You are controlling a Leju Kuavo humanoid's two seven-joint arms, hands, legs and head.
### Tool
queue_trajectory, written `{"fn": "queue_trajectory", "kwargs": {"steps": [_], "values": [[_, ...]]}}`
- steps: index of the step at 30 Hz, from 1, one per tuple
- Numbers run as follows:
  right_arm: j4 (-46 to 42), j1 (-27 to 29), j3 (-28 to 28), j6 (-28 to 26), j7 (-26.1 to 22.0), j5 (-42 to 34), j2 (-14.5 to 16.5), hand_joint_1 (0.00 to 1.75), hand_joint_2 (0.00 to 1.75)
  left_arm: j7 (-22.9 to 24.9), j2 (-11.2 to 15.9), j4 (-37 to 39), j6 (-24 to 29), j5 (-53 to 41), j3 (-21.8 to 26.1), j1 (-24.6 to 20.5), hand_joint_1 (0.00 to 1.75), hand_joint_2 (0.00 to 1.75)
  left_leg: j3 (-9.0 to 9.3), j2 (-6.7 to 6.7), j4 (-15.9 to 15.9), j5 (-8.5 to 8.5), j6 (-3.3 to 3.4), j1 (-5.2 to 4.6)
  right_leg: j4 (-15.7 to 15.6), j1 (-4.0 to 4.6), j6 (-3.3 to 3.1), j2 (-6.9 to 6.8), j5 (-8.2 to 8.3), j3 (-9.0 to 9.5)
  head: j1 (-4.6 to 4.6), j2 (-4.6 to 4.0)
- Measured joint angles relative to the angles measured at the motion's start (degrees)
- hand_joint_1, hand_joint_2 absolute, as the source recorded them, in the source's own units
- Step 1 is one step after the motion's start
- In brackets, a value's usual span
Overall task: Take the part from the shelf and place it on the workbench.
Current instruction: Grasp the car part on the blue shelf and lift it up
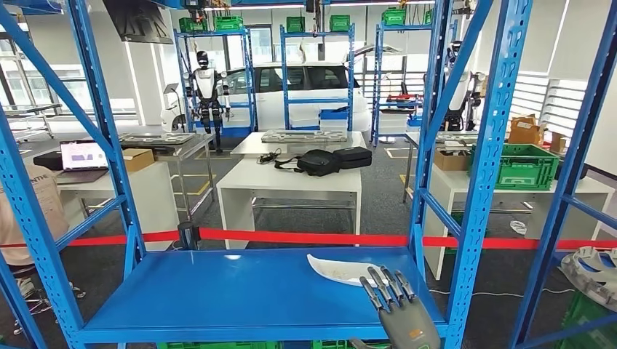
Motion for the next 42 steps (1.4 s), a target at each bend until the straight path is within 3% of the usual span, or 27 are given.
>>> {"fn": "queue_trajectory", "kwargs": {"steps": [1, 2, 4, 5, 8, 10, 12, 14, 15, 16, 17, 19, 20, 22, 25, 27, 29, 31, 32, 34, 36, 40, 42], "values": [[0.1, 0.1, 0.0, 0.0, 0.0, 0.0, 0.0, 0.0, 0.0, 0.0, 0.0, 0.0, 0.0, 0.0, 0.0, 0.1, 0.0, 0.0, -0.81, 0.04, -0.2, 1.13, -0.02, 0.06, 0.1, -0.04, 0.07, 0.07, -0.39, 0.37, -0.01, 0.0], [0.3, 0.1, 0.0, 0.0, -0.1, 0.0, 0.0, 0.0, 0.0, 0.0, 0.0, 0.0, 0.0, 0.0, 0.0, 0.1, 0.0, 0.0, -0.47, 0.09, -2.7, 3.59, -0.02, 0.12, 0.1, -0.09, 0.19, 0.13, -0.86, 0.91, -0.02, 0.0], [0.4, 0.0, 0.0, 0.0, -0.2, -0.1, 0.0, 0.0, 0.0, 0.1, 0.1, 0.0, 0.0, -0.1, 0.0, 0.1, 0.0, 0.0, 1.67, 0.21, -10.0, 8.6, 0.0, 0.14, 0.2, -0.16, 0.63, 0.16, -1.82, 2.01, -0.03, -0.01], [0.5, -0.1, 0.0, 0.0, -0.3, -0.2, 0.0, 0.0, 0.0, 0.1, 0.1, 0.1, 0.0, -0.1, 0.0, 0.1, 0.0, 0.0, 2.68, 0.28, -12.9, 9.65, 0.23, 0.03, 0.2, -0.13, 0.93, 0.16, -2.19, 2.3, -0.05, -0.02], [1.0, -0.3, 0.0, 0.0, -0.4, -0.3, 0.0, 0.0, 0.0, 0.1, 0.1, 0.1, -0.1, -0.1, 0.1, 0.1, 0.0, 0.0, 3.61, 0.32, -15.0, 9.29, 1.58, -0.18, 0.1, 0.08, 1.95, 0.17, -2.66, 2.55, 0.06, 0.03], [1.1, -0.4, 0.0, 0.0, -0.4, -0.3, 0.0, 0.0, 0.0, 0.1, 0.0, 0.1, -0.1, -0.1, 0.1, 0.1, 0.0, 0.0, 4.27, 0.24, -15.3, 9.25, 2.35, 0.01, 1.8, 0.04, 2.4, 0.07, -2.88, 2.15, 0.11, 0.08], [1.3, -0.7, 0.0, -0.1, -0.5, -0.5, 0.0, 0.0, 0.0, 0.2, 0.0, 0.0, -0.1, -0.2, 0.1, 0.0, 0.0, 0.0, 5.03, 0.19, -15.5, 8.8, 2.98, 0.12, 7.3, -0.09, 2.8, -0.06, -4.33, -1.04, 0.19, 0.09], [1.8, -0.9, 0.0, -0.1, -0.5, -0.7, 0.0, 0.0, 0.0, 0.3, 0.1, 0.0, -0.1, -0.2, 0.1, 0.0, 0.0, 0.0, 5.53, 0.17, -15.4, 8.16, 3.28, 0.11, 14.8, -0.12, 3.18, -0.08, -6.89, -6.14, 0.27, 0.09], [2.1, -0.8, 0.0, -0.1, -0.6, -0.8, 0.0, 0.0, 0.0, 0.3, 0.0, 0.0, -0.1, -0.2, 0.2, 0.0, 0.0, 0.0, 5.86, 0.16, -15.4, 7.79, 3.29, 0.1, 17.0, -0.13, 3.27, -0.08, -7.45, -8.23, 0.28, 0.09], [2.3, -0.8, 0.0, -0.2, -0.6, -0.9, 0.0, 0.0, 0.0, 0.4, 0.0, 0.1, -0.1, -0.2, 0.2, 0.1, 0.0, 0.0, 6.27, 0.14, -15.4, 7.4, 3.24, 0.1, 17.3, -0.15, 3.25, -0.08, -6.83, -9.38, 0.31, 0.09], [2.5, -0.8, 0.0, -0.2, -0.6, -1.0, 0.0, 0.0, 0.0, 0.4, 0.0, 0.1, -0.1, -0.2, 0.2, 0.1, 0.0, 0.0, 6.82, 0.12, -15.4, 6.96, 3.13, 0.1, 15.4, -0.17, 3.16, -0.09, -4.89, -9.44, 0.32, 0.09], [2.7, -0.9, 0.0, -0.2, -0.6, -1.0, 0.0, 0.0, 0.0, 0.4, 0.0, 0.1, -0.1, -0.2, 0.2, 0.1, 0.0, 0.0, 7.87, 0.11, -15.3, 6.01, 2.76, 0.1, 7.7, -0.15, 2.79, -0.18, 0.78, -7.27, 0.37, 0.08], [2.9, -1.0, 0.0, -0.2, -0.6, -1.0, 0.0, 0.0, 0.0, 0.4, 0.0, 0.1, -0.1, -0.2, 0.2, 0.1, 0.0, 0.0, 8.27, 0.07, -15.3, 5.58, 2.48, 0.05, 4.3, -0.01, 2.57, -0.23, 1.91, -6.17, 0.39, 0.08], [3.1, -1.0, 0.0, -0.2, -0.6, -1.0, 0.0, 0.0, 0.0, 0.4, 0.0, 0.0, -0.1, -0.2, 0.2, 0.0, 0.0, 0.0, 8.65, 0.07, -15.1, 5.01, 1.74, -0.06, 1.5, 0.26, 2.08, -0.27, 2.02, -5.08, 0.33, 0.09], [3.2, -1.1, 0.0, -0.3, -0.4, -1.0, 0.0, 0.0, 0.0, 0.4, 0.0, 0.0, -0.1, -0.2, 0.2, 0.0, 0.0, 0.0, 9.08, 0.13, -14.0, 4.5, 0.71, -0.08, 1.2, 0.08, 0.96, -0.17, 2.03, -3.83, 0.22, 0.11], [3.2, -1.2, 0.0, -0.4, -0.1, -0.9, 0.1, 0.0, 0.0, 0.5, 0.1, 0.0, -0.1, -0.3, 0.2, -0.1, 0.0, 0.0, 6.91, 0.19, -9.9, 3.28, 0.2, 0.01, 1.0, -0.07, 0.27, -0.16, 1.69, -2.84, 0.09, 0.1], [3.2, -1.1, 0.0, -0.3, 0.0, -0.9, 0.2, 0.0, 0.0, 0.5, 0.1, 0.0, -0.1, -0.3, 0.2, -0.2, 0.0, 0.0, 2.3, 0.21, -2.6, 0.87, -0.27, 0.06, 1.0, 0.0, -0.1, -0.13, 1.04, -2.31, -0.01, 0.09], [3.2, -0.9, 0.0, -0.3, 0.0, -0.9, 0.3, 0.0, 0.0, 0.5, 0.1, 0.0, -0.1, -0.3, 0.2, 0.0, 0.0, 0.0, -1.16, 0.21, 1.0, 0.04, -0.35, 0.06, 1.0, 0.1, -0.16, -0.03, 0.24, -1.54, -0.06, 0.1], [3.2, -0.8, 0.0, -0.3, 0.0, -0.8, 0.3, 0.0, 0.0, 0.5, 0.1, 0.0, 0.0, -0.3, 0.3, 0.1, 0.0, 0.0, -1.42, 0.21, -0.2, 1.41, -0.2, 0.04, 1.0, 0.13, -0.13, 0.02, -0.2, -0.97, -0.08, 0.1], [3.2, -0.8, 0.0, -0.3, 0.0, -0.7, 0.4, 0.0, 0.0, 0.4, 0.1, 0.0, 0.0, -0.3, 0.3, 0.2, 0.0, 0.0, 0.4, 0.22, -7.2, 6.8, 0.42, -0.07, 1.0, 0.14, 0.05, 0.05, -1.19, 0.26, -0.1, 0.1], [3.3, -0.9, 0.0, -0.3, -0.1, -0.5, 0.6, 0.0, 0.0, 0.3, 0.2, 0.0, 0.1, -0.3, 0.5, 0.2, 0.0, 0.0, 2.38, 0.25, -13.3, 9.3, 1.08, -0.41, 1.0, 0.19, 0.54, 0.07, -2.04, 1.06, -0.12, 0.09], [3.3, -1.1, 0.0, -0.3, -0.1, -0.3, 0.8, 0.0, 0.0, 0.0, 0.1, 0.1, 0.3, -0.3, 0.8, 0.3, 0.0, 0.0, 4.01, 0.17, -15.3, 9.19, 2.39, -0.45, 1.7, 0.31, 1.82, 0.06, -2.44, 1.68, -0.07, 0.12], [3.3, -1.3, 0.0, -0.4, -0.1, -0.3, 0.8, 0.0, 0.0, 0.0, 0.1, 0.1, 0.5, -0.3, 1.0, 0.2, 0.0, 0.0, 5.0, 0.11, -15.6, 8.89, 2.99, -0.19, 5.3, 0.14, 2.46, -0.03, -3.66, -0.18, -0.02, 0.14]]}}
